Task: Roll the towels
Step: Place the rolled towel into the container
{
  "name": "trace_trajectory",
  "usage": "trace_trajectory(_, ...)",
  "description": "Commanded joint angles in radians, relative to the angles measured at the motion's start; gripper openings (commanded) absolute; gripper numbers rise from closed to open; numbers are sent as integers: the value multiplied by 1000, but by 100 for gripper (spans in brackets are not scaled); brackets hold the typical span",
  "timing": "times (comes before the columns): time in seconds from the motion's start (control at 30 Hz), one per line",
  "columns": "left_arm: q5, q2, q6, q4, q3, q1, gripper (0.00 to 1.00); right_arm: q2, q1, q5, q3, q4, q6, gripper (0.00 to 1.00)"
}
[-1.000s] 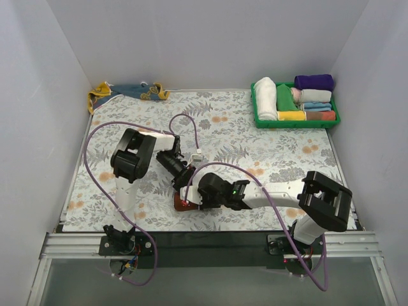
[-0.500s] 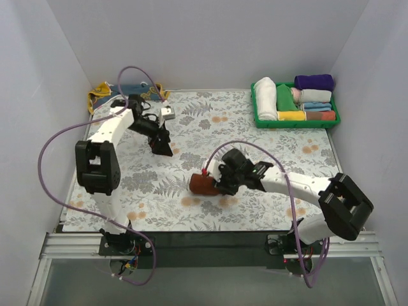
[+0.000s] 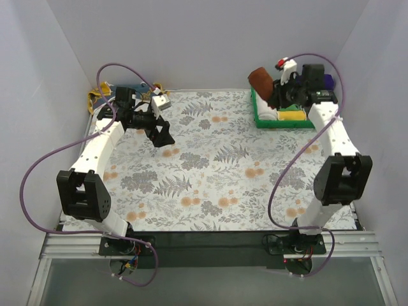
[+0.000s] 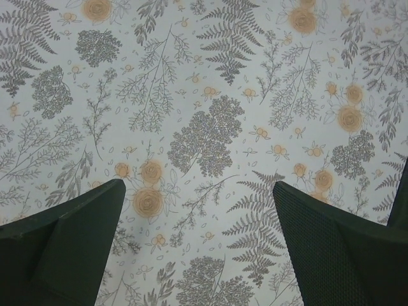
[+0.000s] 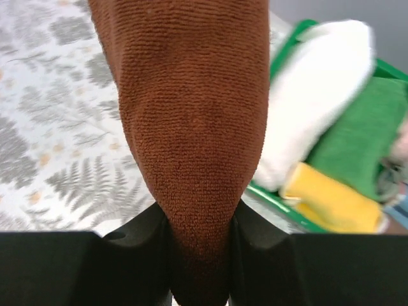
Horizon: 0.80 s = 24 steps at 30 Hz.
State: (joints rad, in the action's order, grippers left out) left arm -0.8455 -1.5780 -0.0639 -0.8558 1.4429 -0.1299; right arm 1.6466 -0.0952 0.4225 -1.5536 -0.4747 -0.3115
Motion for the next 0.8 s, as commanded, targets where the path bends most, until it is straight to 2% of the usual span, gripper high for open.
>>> trace_trajectory(0.0, -20, 50, 121, 116, -24, 0, 98, 146, 116, 26, -236, -57, 41, 1)
trace_trajectory(0.1, -24, 41, 150, 121, -30, 0, 98, 297, 181, 7, -440, -61, 86, 1)
trace_trajectory(0.33, -32, 59, 179, 130, -87, 0, 98, 588, 213, -68, -719, -32, 141, 1)
trace_trajectory(0.57, -6, 82, 185, 116, -139, 0, 98, 694, 206, -166, -732, 116, 227, 1)
trace_trajectory(0.77, -12, 96, 220, 138, -164, 1, 98, 757, 193, -215, -732, 156, 305, 1)
